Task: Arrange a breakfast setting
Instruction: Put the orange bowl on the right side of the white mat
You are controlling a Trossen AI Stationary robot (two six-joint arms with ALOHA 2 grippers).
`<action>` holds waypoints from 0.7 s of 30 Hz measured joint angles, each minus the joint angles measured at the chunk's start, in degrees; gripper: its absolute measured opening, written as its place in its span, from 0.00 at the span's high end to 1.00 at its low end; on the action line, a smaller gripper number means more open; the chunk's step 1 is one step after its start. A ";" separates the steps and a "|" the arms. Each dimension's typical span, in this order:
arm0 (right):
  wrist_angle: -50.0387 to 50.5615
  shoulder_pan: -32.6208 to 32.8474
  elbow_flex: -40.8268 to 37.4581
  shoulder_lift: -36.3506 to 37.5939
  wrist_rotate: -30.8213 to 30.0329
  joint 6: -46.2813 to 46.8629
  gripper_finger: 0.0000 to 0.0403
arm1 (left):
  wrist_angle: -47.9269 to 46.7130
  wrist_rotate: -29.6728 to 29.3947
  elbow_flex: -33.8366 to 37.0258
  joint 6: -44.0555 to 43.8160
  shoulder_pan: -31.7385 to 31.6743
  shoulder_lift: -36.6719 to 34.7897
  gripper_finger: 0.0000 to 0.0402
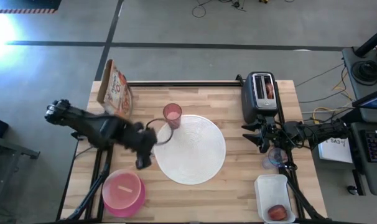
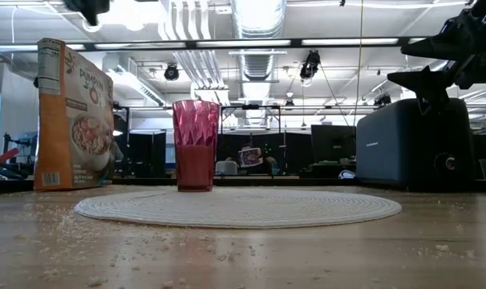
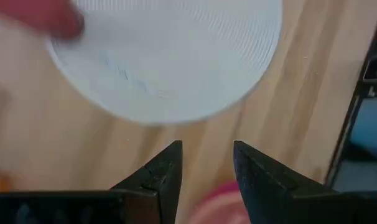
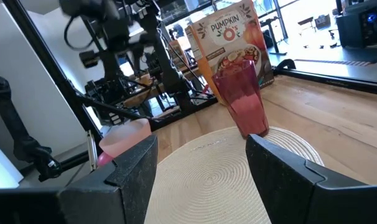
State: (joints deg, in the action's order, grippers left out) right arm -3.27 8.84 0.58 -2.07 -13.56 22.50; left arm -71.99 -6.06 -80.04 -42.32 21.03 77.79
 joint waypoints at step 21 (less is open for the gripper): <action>0.00 0.00 0.00 0.00 0.00 0.00 0.42 | 15.47 5.88 17.47 -53.29 21.93 5.42 0.57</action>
State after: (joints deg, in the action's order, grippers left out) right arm -3.27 8.84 0.58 -2.07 -13.56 22.50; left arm -56.52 -0.18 -62.57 -95.62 42.96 83.21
